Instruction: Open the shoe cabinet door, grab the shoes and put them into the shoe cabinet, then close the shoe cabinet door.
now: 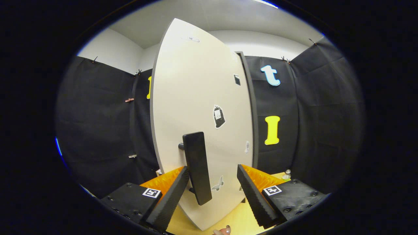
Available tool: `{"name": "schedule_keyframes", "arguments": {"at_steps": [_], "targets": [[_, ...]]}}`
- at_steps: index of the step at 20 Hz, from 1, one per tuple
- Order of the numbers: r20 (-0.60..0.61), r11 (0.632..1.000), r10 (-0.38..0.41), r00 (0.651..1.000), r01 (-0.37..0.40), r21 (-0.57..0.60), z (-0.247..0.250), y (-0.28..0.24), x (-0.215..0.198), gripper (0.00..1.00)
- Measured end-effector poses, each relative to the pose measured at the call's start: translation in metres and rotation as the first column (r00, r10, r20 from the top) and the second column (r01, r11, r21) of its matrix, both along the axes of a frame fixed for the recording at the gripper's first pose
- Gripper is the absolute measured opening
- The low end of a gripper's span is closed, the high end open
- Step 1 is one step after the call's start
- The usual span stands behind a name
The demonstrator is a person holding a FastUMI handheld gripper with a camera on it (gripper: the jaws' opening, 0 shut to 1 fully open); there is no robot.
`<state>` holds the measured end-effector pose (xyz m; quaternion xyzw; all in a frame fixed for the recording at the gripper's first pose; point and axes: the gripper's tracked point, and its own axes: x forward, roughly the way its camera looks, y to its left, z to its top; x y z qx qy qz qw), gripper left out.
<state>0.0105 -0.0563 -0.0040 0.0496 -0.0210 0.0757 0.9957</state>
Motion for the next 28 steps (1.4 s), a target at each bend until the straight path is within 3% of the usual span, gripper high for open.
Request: {"name": "schedule_keyframes", "arguments": {"at_steps": [5, 8, 20, 28], "targets": [[0.020, 0.996, 0.089, 0.996, -0.089, -0.011, 0.002, 0.076, 0.037, 0.98], [0.028, 0.995, 0.099, 0.995, -0.099, -0.012, 0.004, 0.095, 0.048, 0.97], [0.016, 0.999, 0.026, 1.000, -0.025, -0.040, 0.000, 0.096, 0.058, 0.96], [0.022, 0.998, 0.019, 1.000, -0.017, -0.056, 0.002, 0.096, 0.059, 0.96]]}}
